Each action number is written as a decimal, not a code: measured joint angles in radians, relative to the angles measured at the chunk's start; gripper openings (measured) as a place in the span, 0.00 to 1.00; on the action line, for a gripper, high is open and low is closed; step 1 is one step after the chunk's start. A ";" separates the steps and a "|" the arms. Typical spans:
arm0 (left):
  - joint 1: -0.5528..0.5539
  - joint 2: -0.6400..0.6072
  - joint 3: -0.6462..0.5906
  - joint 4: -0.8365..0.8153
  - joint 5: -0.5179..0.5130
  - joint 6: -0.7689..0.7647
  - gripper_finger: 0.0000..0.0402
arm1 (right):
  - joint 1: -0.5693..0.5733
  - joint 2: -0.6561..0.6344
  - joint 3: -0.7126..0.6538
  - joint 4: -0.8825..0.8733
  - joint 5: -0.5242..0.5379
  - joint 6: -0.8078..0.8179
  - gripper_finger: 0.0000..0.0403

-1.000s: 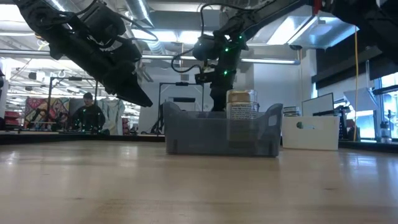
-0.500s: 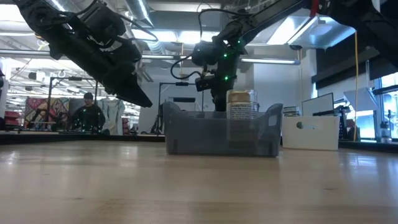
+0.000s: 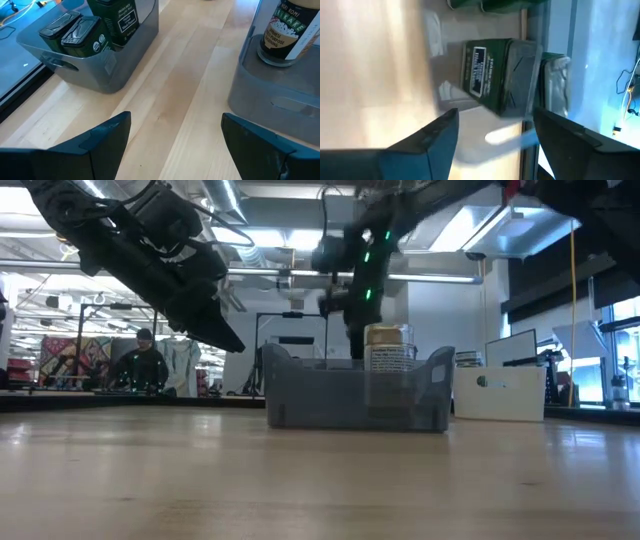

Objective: Sort spices by type
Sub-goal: Put the black seasoning can into the top black bin

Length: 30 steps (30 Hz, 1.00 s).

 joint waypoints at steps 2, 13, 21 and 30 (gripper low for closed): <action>0.000 0.000 0.000 0.000 0.000 0.004 0.77 | 0.024 -0.052 0.001 -0.053 -0.023 0.041 0.65; -0.055 0.000 0.000 0.012 0.001 0.056 0.77 | 0.103 -0.319 -0.110 -0.317 -0.167 0.285 0.61; -0.088 0.000 0.000 0.076 0.001 0.091 0.77 | 0.131 -0.556 -0.389 -0.314 -0.166 0.433 0.60; -0.089 0.000 0.000 0.119 0.001 0.099 0.77 | 0.219 -0.741 -0.486 -0.461 -0.207 0.645 0.60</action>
